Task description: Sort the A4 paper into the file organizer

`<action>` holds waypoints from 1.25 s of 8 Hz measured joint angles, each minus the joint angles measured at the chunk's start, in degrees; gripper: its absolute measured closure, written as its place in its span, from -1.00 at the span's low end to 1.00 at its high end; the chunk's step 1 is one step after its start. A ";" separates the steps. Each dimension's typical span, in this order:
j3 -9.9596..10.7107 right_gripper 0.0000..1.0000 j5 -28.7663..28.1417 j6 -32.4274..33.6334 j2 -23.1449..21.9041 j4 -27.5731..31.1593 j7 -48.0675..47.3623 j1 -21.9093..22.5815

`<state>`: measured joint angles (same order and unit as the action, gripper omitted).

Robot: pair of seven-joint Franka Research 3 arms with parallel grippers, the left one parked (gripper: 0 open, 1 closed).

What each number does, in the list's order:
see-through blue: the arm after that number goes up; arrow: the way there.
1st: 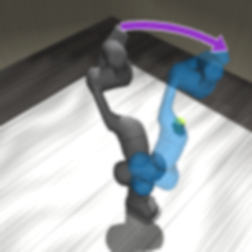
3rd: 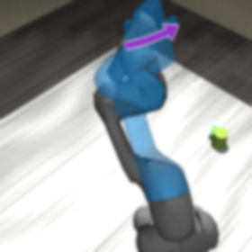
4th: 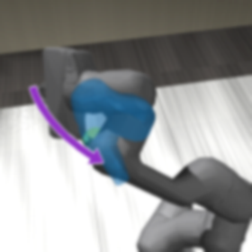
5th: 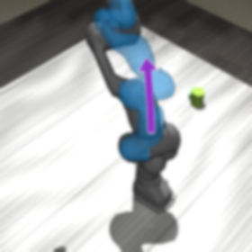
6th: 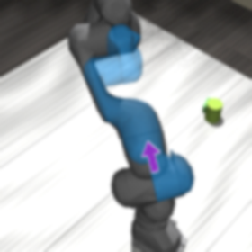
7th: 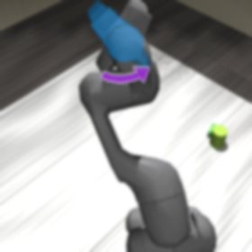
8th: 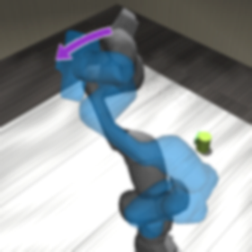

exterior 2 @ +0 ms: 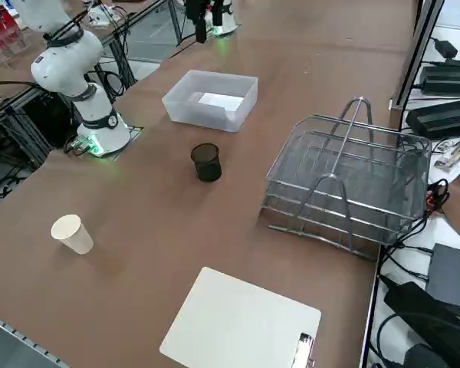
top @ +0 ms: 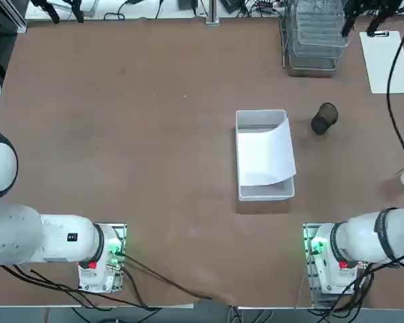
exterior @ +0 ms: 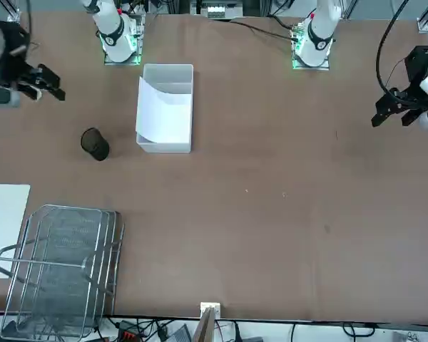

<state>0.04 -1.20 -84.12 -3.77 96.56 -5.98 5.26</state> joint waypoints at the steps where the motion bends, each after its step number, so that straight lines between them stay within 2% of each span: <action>1: -0.02 -1.00 -0.14 -1.05 -0.08 2.34 -1.29 1.38; 3: -0.07 -0.98 -0.22 -5.49 -1.37 8.79 -4.57 4.80; 7: -0.14 -0.92 -0.26 -15.33 -7.75 24.63 -5.79 9.74; 10: -0.15 -0.85 -2.06 -22.89 -8.20 31.61 -8.08 13.05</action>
<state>-0.11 -3.26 -107.01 -11.96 128.17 -14.06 18.31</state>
